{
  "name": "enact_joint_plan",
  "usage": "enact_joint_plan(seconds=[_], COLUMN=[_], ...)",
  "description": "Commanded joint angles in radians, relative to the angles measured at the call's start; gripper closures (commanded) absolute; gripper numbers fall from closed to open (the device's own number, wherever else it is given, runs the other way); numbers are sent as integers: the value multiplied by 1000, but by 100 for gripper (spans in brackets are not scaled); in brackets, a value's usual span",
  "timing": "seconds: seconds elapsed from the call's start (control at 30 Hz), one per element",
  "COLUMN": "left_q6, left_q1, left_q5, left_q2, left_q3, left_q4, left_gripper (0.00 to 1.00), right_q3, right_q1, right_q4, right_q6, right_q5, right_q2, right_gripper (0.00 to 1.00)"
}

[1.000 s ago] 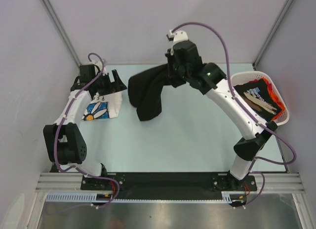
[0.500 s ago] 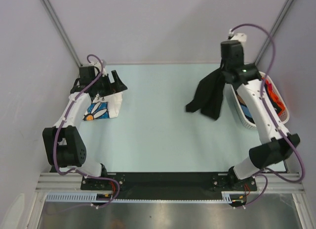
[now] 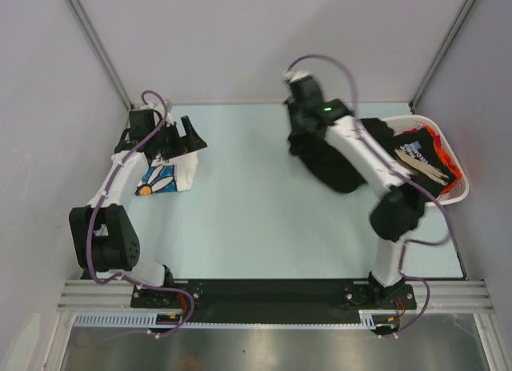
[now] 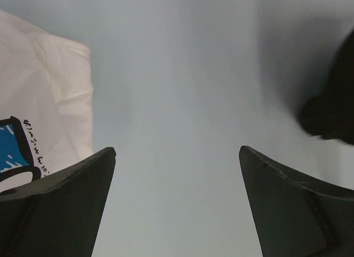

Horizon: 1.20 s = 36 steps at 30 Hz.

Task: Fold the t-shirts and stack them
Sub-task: Grab the tshirt from the pile

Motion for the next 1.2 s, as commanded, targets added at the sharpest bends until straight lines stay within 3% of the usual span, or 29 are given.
enact_joint_plan(seconds=[0.0,0.03,0.1,0.13,0.23,0.47,0.53,0.57,0.6,0.7,0.9,1.0,1.17], left_q6=[-18,-18,-16,-16,-9,-2,4,5,10,11,25,33,50], left_q1=[-5,-5,-6,-5,-6,-8,-8,-8,-11,-14,-15,-15,-15], left_q5=[32,36,44,44,46,87,93,102,102,115,142,139,151], left_q2=[-52,-54,-49,-49,-55,-2,12,14,17,21,43,40,66], left_q3=[8,5,7,10,4,28,43,49,59,54,27,22,43], left_q4=[22,23,19,14,14,6,2,0,-3,-3,-12,-15,-35], left_gripper=[0,0,0,0,0,0,0,0,0,1,0,0,0], right_q3=[201,226,257,281,265,211,224,235,241,167,-151,-209,-243], right_q1=[174,189,220,232,242,268,283,282,274,208,-105,-219,-300], right_q4=[-297,-298,-275,-286,-258,-251,-270,-315,-338,-357,-150,-131,-139], right_q6=[-95,-94,-81,-90,-104,-133,-112,-103,-85,-25,107,127,140], right_q5=[-373,-393,-471,-470,-619,-853,-716,-645,-488,-234,-248,-278,-342], right_q2=[310,350,378,387,359,335,342,348,352,310,43,-1,17], right_gripper=[98,98,82,81,88,81,72,55,54,49,29,27,26])
